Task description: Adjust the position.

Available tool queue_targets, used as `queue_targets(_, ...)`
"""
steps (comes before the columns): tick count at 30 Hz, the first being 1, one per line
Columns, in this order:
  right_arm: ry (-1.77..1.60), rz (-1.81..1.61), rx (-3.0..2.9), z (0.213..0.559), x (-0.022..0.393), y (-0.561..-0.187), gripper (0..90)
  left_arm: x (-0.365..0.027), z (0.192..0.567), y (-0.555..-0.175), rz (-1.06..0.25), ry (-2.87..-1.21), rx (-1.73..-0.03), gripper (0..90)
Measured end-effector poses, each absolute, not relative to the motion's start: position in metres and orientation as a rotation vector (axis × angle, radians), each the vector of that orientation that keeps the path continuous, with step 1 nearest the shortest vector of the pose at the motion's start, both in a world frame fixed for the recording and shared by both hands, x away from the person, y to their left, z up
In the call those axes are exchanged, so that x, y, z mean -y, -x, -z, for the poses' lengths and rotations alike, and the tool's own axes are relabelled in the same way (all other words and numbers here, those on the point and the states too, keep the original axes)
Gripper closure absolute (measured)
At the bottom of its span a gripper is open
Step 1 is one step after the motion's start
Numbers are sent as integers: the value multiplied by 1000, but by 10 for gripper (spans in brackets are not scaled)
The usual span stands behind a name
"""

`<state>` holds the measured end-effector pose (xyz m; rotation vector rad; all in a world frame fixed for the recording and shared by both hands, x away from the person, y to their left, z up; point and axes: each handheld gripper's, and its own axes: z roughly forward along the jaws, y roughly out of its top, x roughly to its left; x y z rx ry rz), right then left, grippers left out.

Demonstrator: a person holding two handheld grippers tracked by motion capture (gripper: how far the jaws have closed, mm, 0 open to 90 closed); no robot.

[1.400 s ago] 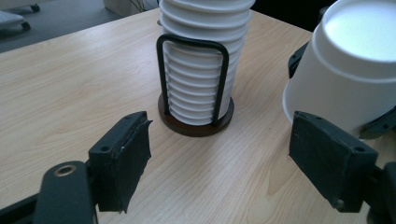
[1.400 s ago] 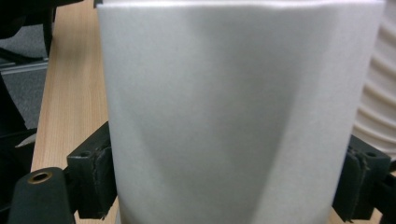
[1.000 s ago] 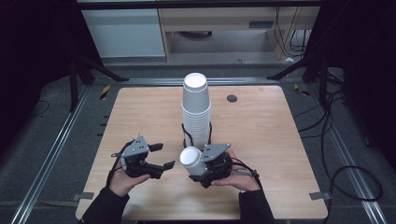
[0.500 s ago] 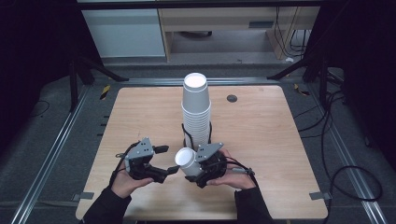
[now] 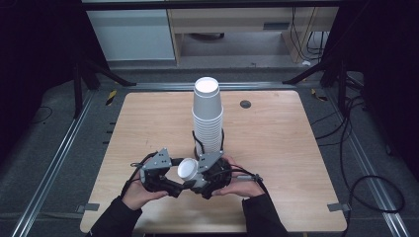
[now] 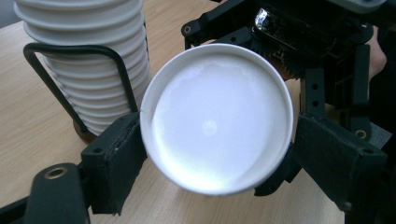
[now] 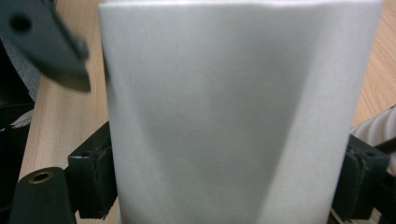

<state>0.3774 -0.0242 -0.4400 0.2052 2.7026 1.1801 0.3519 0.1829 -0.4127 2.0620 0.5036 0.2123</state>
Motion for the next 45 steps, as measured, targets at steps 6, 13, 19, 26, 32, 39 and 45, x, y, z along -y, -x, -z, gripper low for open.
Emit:
queue_targets(6,-185,-1168,-2710,439,19,-376,144,-181,415,-353,-202,-2067,-508,165)
queue_targets(13,-184,-1175,-2716,439,16,-376,144,-181,415,-354,-190,-2069,-520,174)
queue_targets(19,-191,-1176,-2719,439,16,-377,142,-182,415,-354,-183,-2061,-522,189)
queue_targets(26,-181,-1171,-2708,440,14,-376,131,-182,413,-354,-183,-2068,-519,212)
queue_targets(32,-205,-1174,-2703,440,14,-376,108,-182,410,-352,-189,-2062,-511,223)
queue_targets(39,-234,-1212,-2712,440,16,-376,56,-183,408,-351,-185,-2057,-499,226)
queue_targets(45,-240,-1237,-2700,437,19,-376,29,-185,406,-351,-189,-2052,-501,226)
